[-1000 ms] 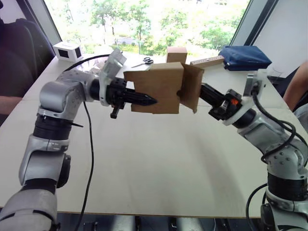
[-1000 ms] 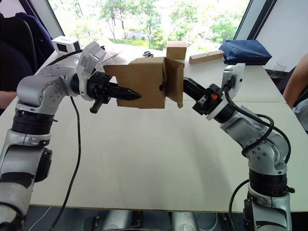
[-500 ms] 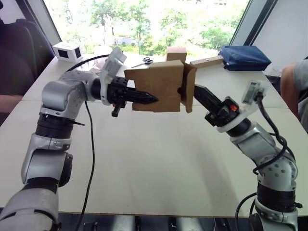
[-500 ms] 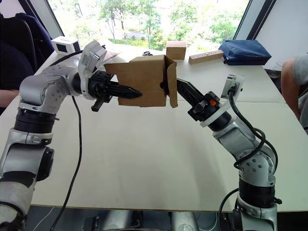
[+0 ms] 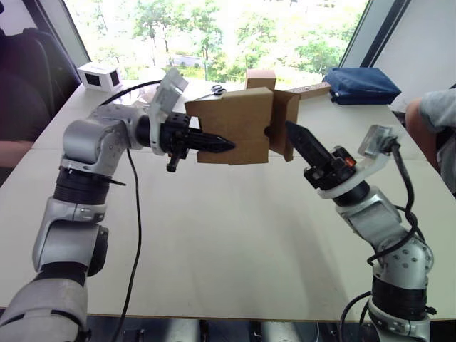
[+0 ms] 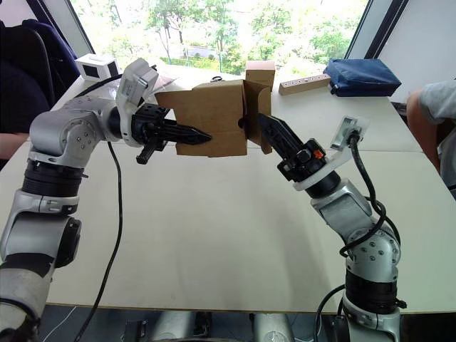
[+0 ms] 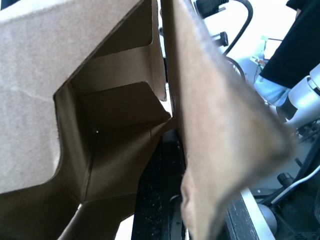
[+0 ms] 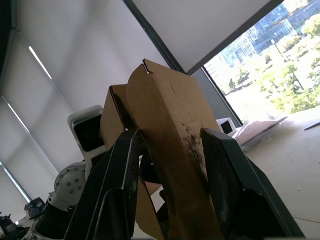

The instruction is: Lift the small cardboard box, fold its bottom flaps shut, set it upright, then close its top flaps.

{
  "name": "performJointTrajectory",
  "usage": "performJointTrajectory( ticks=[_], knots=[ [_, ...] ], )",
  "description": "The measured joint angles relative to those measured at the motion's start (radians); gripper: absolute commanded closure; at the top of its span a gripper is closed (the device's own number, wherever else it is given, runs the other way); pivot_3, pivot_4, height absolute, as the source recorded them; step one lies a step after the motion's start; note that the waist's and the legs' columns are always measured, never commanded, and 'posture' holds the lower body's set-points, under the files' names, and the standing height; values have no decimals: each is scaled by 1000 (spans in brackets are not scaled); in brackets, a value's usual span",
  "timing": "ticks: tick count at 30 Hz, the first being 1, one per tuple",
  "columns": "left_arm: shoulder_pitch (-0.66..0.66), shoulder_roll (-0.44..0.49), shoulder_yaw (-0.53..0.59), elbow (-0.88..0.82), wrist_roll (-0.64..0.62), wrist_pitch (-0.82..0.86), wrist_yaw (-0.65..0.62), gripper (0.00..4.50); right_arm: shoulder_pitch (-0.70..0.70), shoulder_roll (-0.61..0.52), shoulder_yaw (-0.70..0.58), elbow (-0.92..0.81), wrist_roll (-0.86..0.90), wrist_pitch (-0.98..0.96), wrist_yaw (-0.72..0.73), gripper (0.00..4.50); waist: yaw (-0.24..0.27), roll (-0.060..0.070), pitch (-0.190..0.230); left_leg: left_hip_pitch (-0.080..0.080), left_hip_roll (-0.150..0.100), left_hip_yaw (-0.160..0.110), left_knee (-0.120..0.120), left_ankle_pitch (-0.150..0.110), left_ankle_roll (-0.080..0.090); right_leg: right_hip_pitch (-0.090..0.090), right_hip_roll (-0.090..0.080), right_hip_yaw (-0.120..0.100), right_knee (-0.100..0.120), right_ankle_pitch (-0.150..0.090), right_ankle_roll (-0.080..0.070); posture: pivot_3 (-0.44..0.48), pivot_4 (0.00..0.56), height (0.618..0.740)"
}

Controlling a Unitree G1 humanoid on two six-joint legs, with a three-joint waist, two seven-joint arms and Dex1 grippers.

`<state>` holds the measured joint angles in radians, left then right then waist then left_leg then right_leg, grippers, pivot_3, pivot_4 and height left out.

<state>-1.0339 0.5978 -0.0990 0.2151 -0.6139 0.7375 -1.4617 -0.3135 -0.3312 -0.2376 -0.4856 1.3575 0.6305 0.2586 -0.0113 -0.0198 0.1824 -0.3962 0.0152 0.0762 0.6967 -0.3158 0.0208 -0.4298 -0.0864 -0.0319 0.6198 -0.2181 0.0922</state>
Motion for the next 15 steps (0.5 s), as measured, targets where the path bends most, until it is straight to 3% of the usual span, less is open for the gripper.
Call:
performJointTrajectory(
  ticks=[15],
  knots=[
    [0, -7, 0, 0, -6, 0, 8, 4500, -13, 102, 47, -5, 13, -49, -53, 2562, 0, 0, 0, 0, 0, 0, 0, 0, 0, 0, 0, 0, 0, 0, 0, 0, 150, 740]
  ],
)
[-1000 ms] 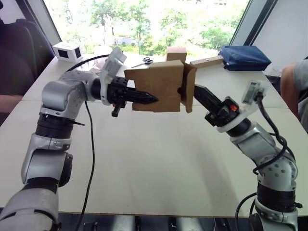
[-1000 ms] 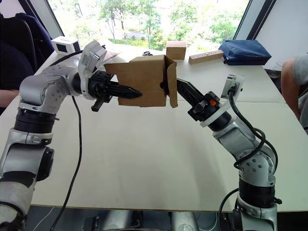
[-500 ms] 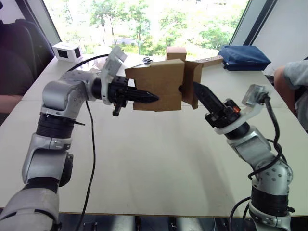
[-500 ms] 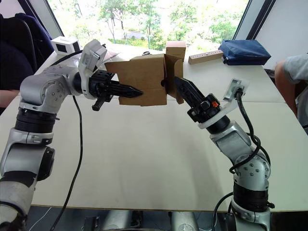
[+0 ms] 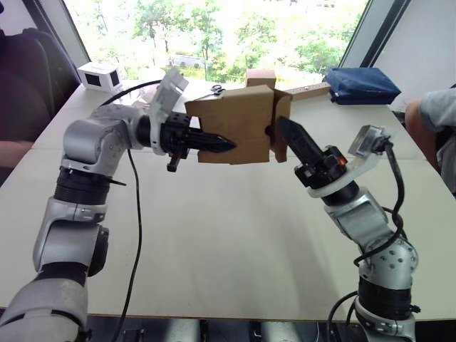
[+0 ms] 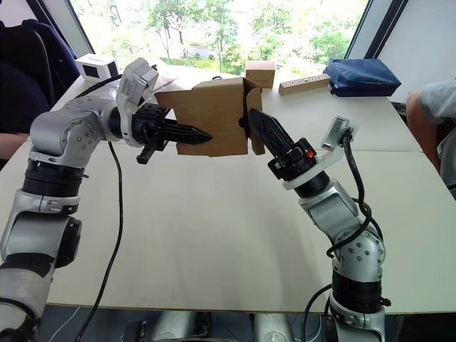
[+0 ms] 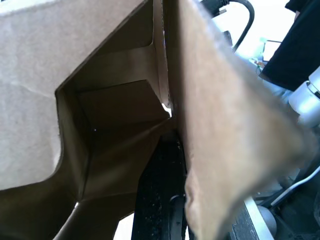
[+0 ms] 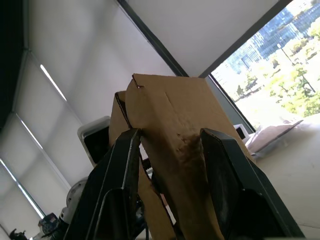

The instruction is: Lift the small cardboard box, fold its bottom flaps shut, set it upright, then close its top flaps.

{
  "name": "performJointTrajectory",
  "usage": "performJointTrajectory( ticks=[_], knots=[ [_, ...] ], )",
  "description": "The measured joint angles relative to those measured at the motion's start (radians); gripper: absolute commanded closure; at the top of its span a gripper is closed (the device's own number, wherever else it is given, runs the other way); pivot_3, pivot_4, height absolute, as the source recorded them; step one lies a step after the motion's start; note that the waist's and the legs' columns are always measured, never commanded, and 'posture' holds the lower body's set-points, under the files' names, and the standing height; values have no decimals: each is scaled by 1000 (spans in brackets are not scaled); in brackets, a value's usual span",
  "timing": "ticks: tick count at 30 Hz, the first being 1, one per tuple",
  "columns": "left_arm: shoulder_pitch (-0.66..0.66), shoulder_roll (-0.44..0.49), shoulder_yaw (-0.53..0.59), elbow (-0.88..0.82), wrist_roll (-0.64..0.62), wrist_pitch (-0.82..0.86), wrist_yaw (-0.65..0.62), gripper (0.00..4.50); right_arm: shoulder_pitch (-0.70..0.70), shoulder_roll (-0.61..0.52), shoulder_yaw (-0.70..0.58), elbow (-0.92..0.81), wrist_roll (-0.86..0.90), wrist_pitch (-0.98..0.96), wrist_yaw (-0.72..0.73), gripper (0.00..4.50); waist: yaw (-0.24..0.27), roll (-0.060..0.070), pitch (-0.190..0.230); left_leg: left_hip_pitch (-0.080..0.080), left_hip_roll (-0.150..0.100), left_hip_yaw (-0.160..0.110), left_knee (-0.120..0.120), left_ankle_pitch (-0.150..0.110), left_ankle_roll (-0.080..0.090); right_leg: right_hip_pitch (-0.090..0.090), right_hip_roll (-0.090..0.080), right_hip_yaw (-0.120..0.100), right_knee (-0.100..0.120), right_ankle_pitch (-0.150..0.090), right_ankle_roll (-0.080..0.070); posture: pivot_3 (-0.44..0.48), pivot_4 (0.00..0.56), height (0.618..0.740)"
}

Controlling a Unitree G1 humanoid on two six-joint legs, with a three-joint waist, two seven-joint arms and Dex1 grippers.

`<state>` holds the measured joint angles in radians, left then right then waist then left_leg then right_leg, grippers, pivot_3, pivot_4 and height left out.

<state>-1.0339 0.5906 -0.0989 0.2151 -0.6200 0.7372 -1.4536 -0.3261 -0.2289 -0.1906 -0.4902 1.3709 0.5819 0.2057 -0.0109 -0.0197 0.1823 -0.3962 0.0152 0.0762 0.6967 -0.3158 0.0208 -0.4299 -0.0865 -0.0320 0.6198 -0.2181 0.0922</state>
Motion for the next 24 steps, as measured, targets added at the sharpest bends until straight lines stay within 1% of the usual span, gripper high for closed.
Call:
performJointTrajectory(
  ticks=[10, 24],
  knots=[
    [0, -16, 9, 0, 0, 0, 22, 4500, -3, 77, 33, -1, -6, -52, -45, 2562, -1, 0, 0, 0, 0, 0, 0, 0, 0, 0, 0, 0, 0, 0, 0, 0, 150, 740],
    [0, -15, 19, 0, -2, 0, 22, 4500, -3, 70, 21, 4, -25, -85, -55, 2562, -1, 0, 0, 0, 0, 0, 0, 0, 0, 0, 0, 0, 0, 0, 0, 0, 150, 740]
  ],
)
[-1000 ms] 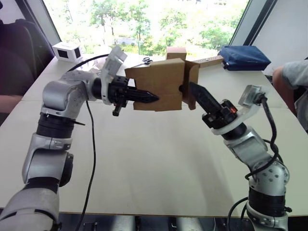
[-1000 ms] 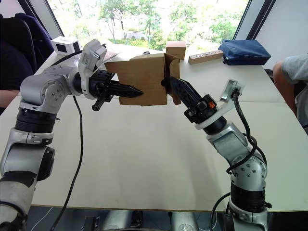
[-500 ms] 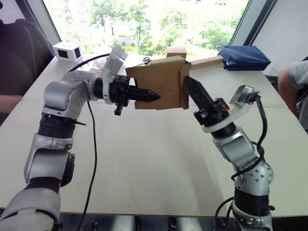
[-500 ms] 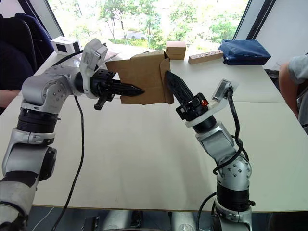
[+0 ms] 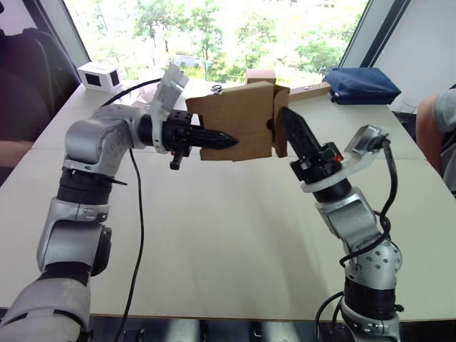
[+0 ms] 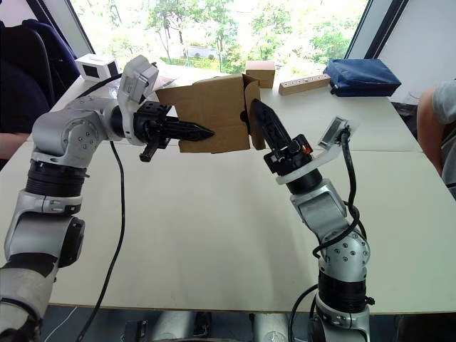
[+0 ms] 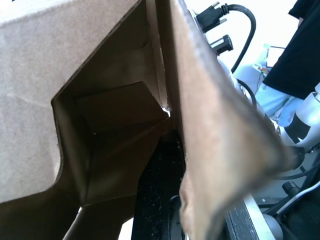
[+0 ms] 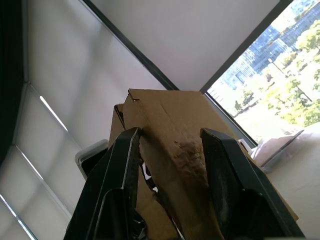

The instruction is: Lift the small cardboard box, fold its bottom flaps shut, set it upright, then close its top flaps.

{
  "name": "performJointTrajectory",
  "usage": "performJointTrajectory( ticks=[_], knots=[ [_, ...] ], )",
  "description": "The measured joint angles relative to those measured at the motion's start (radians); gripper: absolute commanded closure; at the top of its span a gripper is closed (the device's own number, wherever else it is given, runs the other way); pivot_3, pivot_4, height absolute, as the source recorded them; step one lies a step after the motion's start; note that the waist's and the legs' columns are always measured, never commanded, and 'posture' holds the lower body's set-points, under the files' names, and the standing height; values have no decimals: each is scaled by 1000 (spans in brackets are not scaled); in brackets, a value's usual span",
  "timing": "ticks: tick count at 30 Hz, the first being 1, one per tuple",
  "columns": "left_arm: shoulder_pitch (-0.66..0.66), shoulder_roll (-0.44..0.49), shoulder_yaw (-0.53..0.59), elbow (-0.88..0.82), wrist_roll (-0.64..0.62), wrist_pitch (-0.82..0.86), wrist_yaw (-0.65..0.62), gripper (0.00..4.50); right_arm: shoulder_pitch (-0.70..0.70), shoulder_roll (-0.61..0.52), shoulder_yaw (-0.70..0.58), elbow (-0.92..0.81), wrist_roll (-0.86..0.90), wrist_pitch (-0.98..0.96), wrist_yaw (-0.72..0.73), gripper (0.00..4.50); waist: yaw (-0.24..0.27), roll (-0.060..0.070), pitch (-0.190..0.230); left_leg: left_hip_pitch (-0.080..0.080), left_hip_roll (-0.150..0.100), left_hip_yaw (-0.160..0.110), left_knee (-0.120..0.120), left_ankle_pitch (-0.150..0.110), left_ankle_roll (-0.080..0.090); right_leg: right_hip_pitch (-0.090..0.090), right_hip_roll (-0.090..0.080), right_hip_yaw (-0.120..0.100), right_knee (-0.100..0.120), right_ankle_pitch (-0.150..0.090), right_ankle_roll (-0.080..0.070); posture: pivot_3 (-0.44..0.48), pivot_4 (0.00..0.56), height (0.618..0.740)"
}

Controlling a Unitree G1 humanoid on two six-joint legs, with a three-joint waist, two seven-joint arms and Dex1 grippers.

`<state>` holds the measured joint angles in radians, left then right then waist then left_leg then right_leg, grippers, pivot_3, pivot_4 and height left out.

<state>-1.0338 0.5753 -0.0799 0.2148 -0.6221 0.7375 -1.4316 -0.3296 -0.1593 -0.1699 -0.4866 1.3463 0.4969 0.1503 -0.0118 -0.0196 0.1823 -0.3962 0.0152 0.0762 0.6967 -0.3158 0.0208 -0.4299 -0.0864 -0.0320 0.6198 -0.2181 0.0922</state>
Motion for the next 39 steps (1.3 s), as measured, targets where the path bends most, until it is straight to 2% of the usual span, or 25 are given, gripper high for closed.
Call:
performJointTrajectory(
  ticks=[7, 19, 30, 35, 39],
  knots=[
    [0, 0, 0, 0, 0, 0, 0, 4500, -7, 2, 8, 0, -17, -3, 0, 2562, 0, 0, 0, 0, 0, 0, 0, 0, 0, 0, 0, 0, 0, 0, 0, 0, 150, 740],
    [0, -14, 1, 0, 0, 0, 18, 4500, -33, 74, 50, 18, -142, -52, -18, 2562, 0, 0, 0, 0, 0, 0, 0, 0, 0, 0, 0, 0, 0, 0, 0, 0, 150, 740],
    [0, -46, 26, 18, 1, -16, 45, 4500, -39, 178, 55, 17, -99, -86, -47, 2562, -1, 0, 0, 0, 0, 0, 0, 0, 0, 0, 0, 0, 0, 0, 0, 0, 150, 740],
    [0, -54, 27, 17, 1, -20, 55, 4500, -38, 187, 56, 17, -106, -97, -58, 2562, -1, 0, 0, 0, 0, 0, 0, 0, 0, 0, 0, 0, 0, 0, 0, 0, 150, 740],
    [0, -54, 27, 17, 1, -19, 56, 4500, -23, 154, 61, 17, -127, -89, -48, 2562, -1, 0, 0, 0, 0, 0, 0, 0, 0, 0, 0, 0, 0, 0, 0, 0, 150, 740]
  ],
)
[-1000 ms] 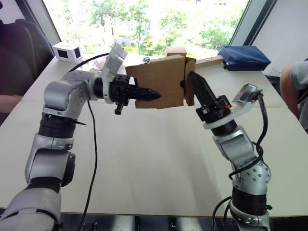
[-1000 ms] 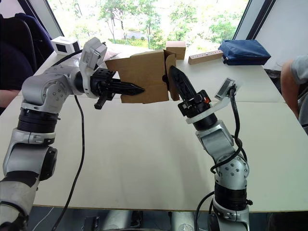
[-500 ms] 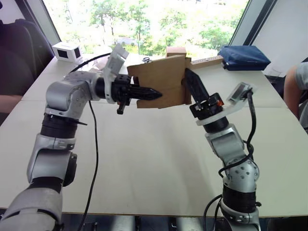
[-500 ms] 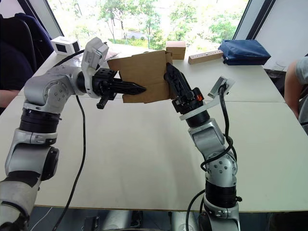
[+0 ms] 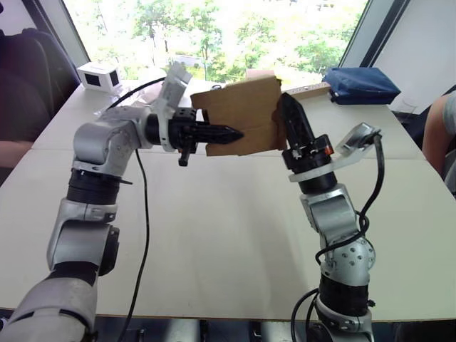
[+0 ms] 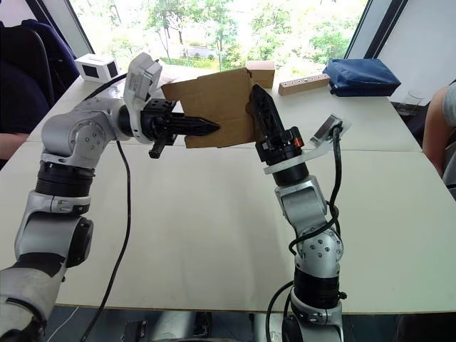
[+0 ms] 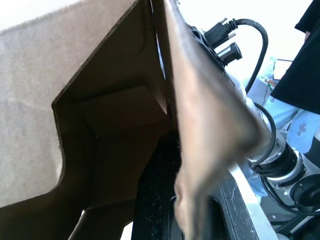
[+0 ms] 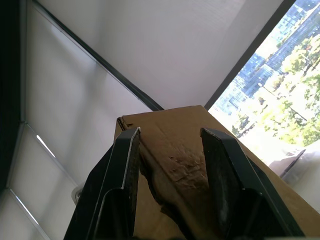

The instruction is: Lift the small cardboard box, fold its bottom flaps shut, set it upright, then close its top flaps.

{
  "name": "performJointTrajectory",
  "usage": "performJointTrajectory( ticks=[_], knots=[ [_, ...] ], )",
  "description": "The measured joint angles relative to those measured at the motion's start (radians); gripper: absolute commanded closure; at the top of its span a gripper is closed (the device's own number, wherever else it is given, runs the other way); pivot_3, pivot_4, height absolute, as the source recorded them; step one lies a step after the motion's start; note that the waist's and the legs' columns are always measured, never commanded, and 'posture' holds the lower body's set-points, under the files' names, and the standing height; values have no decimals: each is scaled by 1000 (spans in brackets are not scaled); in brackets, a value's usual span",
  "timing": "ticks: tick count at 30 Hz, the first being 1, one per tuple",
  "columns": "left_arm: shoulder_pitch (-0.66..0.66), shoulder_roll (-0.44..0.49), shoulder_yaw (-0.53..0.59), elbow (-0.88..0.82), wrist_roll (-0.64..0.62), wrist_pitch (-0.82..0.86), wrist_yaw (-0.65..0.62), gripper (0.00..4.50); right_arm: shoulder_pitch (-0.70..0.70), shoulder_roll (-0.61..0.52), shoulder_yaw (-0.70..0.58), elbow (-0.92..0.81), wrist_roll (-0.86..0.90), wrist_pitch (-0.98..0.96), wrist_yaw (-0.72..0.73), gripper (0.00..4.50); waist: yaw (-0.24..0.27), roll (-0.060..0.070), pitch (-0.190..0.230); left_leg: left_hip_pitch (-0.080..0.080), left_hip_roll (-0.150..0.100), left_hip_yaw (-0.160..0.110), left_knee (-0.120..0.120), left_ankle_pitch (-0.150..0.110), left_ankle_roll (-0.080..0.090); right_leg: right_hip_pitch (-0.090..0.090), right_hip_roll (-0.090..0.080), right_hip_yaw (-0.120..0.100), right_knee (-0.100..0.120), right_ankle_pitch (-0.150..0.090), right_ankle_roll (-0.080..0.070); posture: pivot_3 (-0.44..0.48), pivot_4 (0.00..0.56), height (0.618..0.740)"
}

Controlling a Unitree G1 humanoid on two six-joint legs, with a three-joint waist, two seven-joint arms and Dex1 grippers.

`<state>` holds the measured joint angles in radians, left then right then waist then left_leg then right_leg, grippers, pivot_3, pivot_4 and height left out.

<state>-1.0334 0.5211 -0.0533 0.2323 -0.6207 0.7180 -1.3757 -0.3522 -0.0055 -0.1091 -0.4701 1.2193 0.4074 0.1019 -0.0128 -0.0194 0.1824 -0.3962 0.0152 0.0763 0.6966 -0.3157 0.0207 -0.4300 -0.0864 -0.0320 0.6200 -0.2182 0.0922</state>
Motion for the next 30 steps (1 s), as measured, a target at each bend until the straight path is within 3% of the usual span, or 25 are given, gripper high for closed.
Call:
performJointTrajectory(
  ticks=[16, 30],
  knots=[
    [0, 8, 4, 1, 0, 0, 0, 4500, 77, -64, -8, -25, 6, 30, 22, 2562, 0, 0, 0, 0, 0, 0, 0, 0, 0, 0, 0, 0, 0, 0, 0, 0, 150, 740],
    [-3, 6, 9, 11, 0, 0, 1, 4500, 93, 7, 9, -35, 9, 0, -8, 2562, 0, 0, 0, 0, 0, 0, 0, 0, 0, 0, 0, 0, 0, 0, 0, 0, 150, 740]
  ],
)
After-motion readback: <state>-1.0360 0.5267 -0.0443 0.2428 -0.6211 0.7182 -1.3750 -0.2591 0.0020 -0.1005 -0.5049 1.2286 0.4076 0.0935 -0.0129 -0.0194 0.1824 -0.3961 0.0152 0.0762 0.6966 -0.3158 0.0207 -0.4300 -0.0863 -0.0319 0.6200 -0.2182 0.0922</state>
